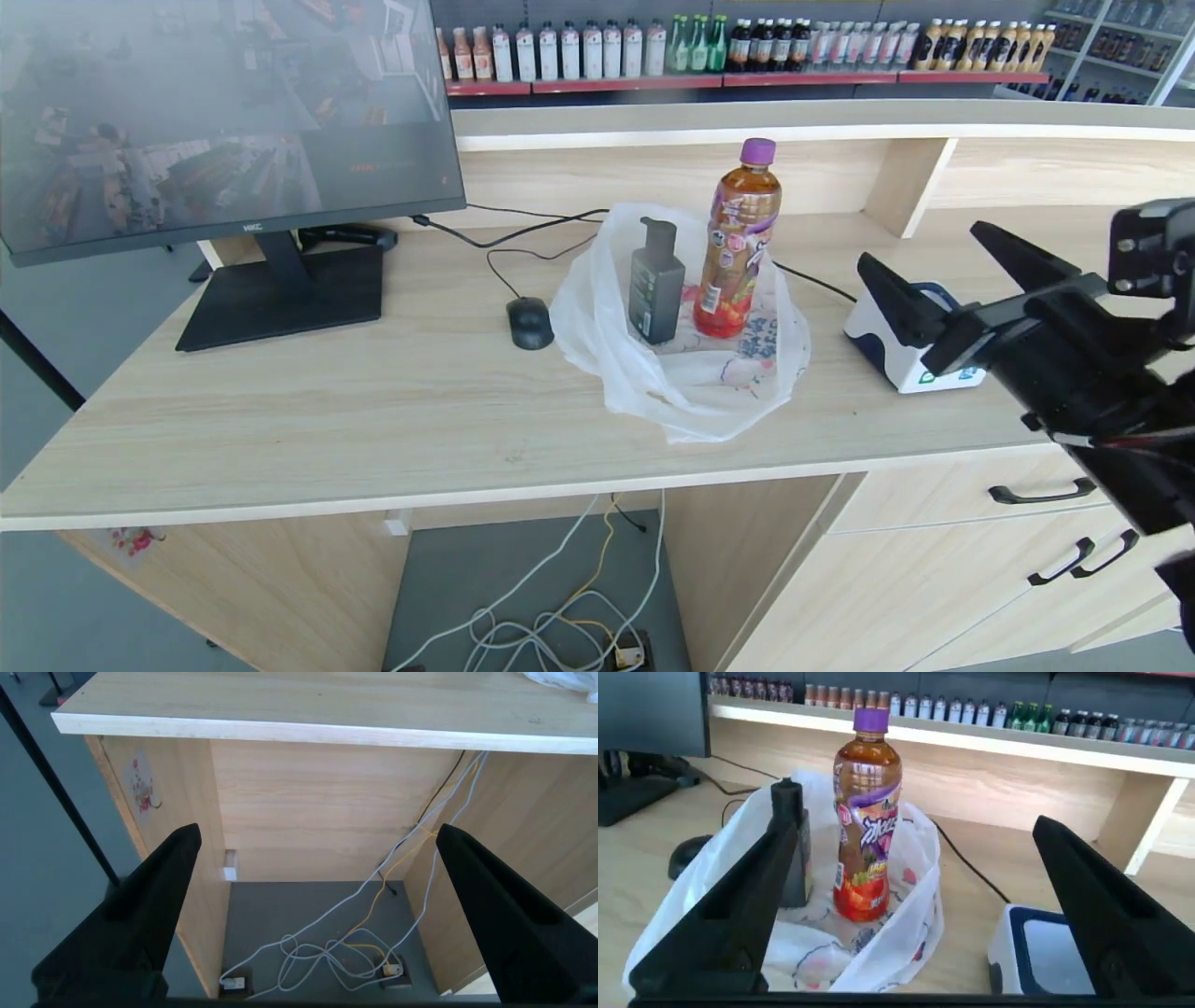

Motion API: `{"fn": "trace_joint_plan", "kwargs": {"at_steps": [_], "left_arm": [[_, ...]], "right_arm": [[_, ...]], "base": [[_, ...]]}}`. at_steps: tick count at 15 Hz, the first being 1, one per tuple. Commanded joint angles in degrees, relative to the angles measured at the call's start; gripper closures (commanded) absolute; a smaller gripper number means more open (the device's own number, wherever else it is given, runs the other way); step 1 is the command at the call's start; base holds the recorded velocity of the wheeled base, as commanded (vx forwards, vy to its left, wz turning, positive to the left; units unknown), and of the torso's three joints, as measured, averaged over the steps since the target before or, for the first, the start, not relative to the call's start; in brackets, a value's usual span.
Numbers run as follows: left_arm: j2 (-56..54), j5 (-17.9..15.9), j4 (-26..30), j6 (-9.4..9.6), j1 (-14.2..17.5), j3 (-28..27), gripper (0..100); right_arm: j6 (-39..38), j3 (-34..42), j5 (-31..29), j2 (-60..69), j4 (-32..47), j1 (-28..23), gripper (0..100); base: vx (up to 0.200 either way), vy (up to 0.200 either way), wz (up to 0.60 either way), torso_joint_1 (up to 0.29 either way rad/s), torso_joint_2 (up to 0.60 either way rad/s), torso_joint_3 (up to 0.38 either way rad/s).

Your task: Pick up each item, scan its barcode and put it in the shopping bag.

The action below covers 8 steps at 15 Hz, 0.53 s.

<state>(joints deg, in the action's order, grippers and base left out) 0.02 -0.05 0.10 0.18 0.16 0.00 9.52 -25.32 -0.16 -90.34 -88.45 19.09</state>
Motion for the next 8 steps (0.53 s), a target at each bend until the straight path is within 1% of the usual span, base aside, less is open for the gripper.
{"fn": "trace_joint_plan", "kwargs": {"at_steps": [1, 2, 4, 6, 7, 8], "left_arm": [[0.0, 0.0, 0.0, -0.01, 0.0, 0.0, 0], [0.0, 0.0, 0.0, 0.08, 0.0, 0.0, 0], [0.0, 0.0, 0.0, 0.43, 0.0, 0.0, 0], [0.0, 0.0, 0.0, 0.52, 0.0, 0.0, 0], [0.0, 0.0, 0.0, 0.43, 0.0, 0.0, 0], [0.0, 0.0, 0.0, 0.43, 0.0, 0.0, 0]], "right_arm": [[-0.6, 25.1, -0.2, 22.7, -1.5, -0.1, 0], [-1.9, 25.3, -1.2, 27.9, 0.8, -0.2, 0], [-3.0, 25.3, -3.0, 38.3, 11.1, -0.2, 0], [-5.3, 25.0, -4.0, 60.1, 40.9, -0.2, 0], [-5.7, 24.2, -4.0, 68.5, 53.6, -0.1, 0], [-6.1, 24.2, -3.8, 76.5, 64.0, -0.1, 0]], "base": [[0.0, 0.0, 0.0, 0.0, 0.0, 0.0], [0.0, 0.0, 0.0, 0.0, 0.0, 0.0], [0.0, 0.0, 0.0, 0.0, 0.0, 0.0], [0.0, 0.0, 0.0, 0.0, 0.0, 0.0], [0.0, 0.0, 0.0, 0.0, 0.0, 0.0], [0.0, 0.0, 0.0, 0.0, 0.0, 0.0]]}}
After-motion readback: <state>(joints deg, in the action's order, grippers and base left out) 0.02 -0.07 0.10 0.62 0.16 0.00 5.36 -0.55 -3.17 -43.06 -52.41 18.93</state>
